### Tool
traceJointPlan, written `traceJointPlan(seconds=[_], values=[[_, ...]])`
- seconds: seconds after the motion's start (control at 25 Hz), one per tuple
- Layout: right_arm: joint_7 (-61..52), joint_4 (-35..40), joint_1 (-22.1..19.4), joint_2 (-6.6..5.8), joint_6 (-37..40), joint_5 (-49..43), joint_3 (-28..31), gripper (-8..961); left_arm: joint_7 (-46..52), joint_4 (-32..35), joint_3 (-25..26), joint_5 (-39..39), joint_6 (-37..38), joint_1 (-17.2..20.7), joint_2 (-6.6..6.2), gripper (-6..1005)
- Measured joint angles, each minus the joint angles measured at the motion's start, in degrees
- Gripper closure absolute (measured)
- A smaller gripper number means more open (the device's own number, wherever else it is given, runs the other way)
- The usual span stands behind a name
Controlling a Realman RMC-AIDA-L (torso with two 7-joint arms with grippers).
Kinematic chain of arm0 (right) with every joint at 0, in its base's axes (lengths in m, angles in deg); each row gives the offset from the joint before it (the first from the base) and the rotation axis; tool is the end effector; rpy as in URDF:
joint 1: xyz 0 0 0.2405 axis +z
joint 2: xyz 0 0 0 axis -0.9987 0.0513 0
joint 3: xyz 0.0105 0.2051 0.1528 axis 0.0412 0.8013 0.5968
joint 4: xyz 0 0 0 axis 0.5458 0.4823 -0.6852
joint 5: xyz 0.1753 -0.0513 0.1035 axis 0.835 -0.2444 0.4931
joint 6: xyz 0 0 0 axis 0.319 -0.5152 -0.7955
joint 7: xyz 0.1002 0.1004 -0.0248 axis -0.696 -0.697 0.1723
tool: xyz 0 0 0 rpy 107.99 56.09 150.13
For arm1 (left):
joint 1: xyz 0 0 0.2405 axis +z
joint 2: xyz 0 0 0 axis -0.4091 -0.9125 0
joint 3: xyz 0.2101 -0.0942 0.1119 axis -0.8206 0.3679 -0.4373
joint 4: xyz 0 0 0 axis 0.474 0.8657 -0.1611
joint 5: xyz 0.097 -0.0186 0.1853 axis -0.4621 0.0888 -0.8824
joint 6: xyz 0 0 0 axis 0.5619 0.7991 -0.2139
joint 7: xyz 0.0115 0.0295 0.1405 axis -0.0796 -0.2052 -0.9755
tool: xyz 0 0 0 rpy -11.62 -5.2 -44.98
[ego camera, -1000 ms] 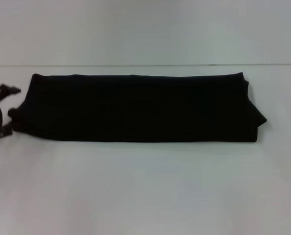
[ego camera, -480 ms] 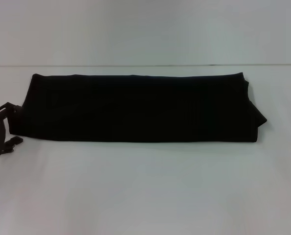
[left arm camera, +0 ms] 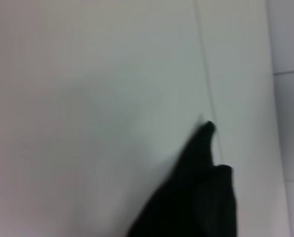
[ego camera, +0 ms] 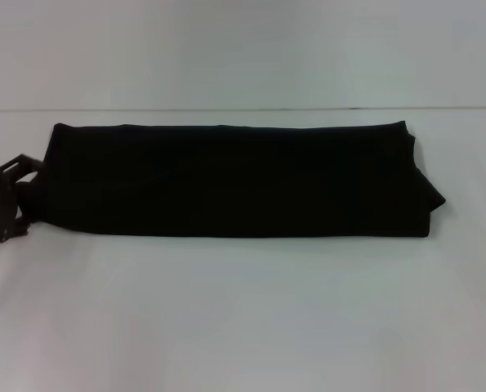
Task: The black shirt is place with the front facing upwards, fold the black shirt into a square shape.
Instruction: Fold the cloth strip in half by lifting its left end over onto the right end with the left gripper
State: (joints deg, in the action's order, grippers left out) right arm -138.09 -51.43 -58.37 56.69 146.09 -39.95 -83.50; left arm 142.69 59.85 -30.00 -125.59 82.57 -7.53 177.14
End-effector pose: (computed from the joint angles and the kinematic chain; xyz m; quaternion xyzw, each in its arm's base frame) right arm 0.3284 0.3696 0.1086 -0.6720 0.5539 0.4158 0.2621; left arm -0.3762 0.3703 0.0476 -0.3825 -0.8099 -0.3779 0.2345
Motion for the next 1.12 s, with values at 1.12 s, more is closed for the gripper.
traceJointPlan(seconds=[1.12], values=[[0.20,-0.62,-0.13,-0.01,0.02,0.00,-0.07,8,-1.82,-2.97,-6.62,2.61,-2.12,-2.09,-1.95,73]])
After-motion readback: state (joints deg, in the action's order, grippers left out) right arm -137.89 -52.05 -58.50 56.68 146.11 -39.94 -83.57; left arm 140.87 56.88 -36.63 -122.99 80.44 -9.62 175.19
